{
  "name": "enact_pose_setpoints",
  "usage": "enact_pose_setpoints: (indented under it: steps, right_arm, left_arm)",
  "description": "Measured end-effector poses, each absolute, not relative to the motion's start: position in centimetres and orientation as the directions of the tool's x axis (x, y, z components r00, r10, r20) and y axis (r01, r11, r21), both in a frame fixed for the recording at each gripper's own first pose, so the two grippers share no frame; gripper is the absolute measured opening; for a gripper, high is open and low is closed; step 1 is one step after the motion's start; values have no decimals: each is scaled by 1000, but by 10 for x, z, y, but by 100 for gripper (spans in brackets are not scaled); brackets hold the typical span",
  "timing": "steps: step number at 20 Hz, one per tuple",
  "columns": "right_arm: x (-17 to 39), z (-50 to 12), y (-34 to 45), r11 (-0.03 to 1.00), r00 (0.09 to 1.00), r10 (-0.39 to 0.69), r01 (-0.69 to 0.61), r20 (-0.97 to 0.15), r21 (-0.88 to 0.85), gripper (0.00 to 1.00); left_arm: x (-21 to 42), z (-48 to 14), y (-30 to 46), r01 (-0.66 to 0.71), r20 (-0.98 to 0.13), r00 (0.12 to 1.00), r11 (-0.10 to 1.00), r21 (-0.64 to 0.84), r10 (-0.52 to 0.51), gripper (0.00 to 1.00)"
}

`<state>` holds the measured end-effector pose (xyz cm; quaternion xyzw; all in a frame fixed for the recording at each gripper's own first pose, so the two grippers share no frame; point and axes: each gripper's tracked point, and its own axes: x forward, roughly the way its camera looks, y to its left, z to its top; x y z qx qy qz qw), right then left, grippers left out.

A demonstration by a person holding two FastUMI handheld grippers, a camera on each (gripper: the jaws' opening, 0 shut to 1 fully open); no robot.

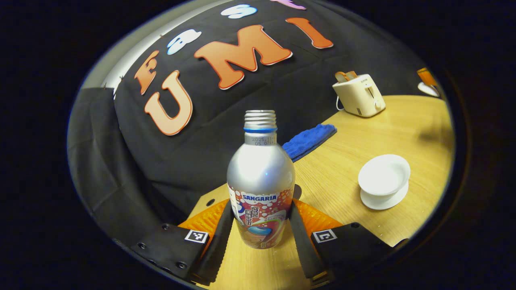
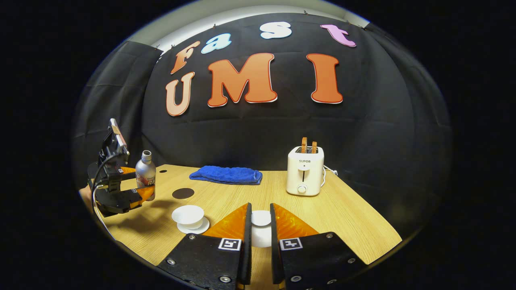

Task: Open the teacup lid with one hand, grasp the water bottle and pour water into the teacup with the other hand; after pouring, place the water bottle on the coaster and then close the teacup lid.

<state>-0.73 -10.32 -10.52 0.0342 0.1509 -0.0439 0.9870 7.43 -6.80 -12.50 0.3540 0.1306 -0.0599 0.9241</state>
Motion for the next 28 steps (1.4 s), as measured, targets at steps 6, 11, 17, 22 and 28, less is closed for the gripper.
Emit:
enact_pose_setpoints:
  steps: [6,11,17,22,28]
  right_arm:
    - [-13,-107,-113,990,950,-79,109,-301,85,20]
    - [-20,-109,-125,988,949,-97,129,-300,88,20]
    - [-23,-111,-126,985,948,-89,130,-306,117,20]
    - [-24,-114,-123,986,947,-86,125,-310,107,20]
    - [-23,-115,-119,990,946,-77,111,-315,91,20]
  left_arm:
    - [75,-130,-81,253,-291,956,556,792,-21,75]
    - [74,-129,-91,272,-282,959,379,884,-31,79]
    - [76,-127,-98,289,-286,957,176,941,-43,79]
    - [81,-113,-91,276,-276,961,-19,961,-25,83]
    - [86,-105,-101,255,-268,962,-206,945,-40,79]
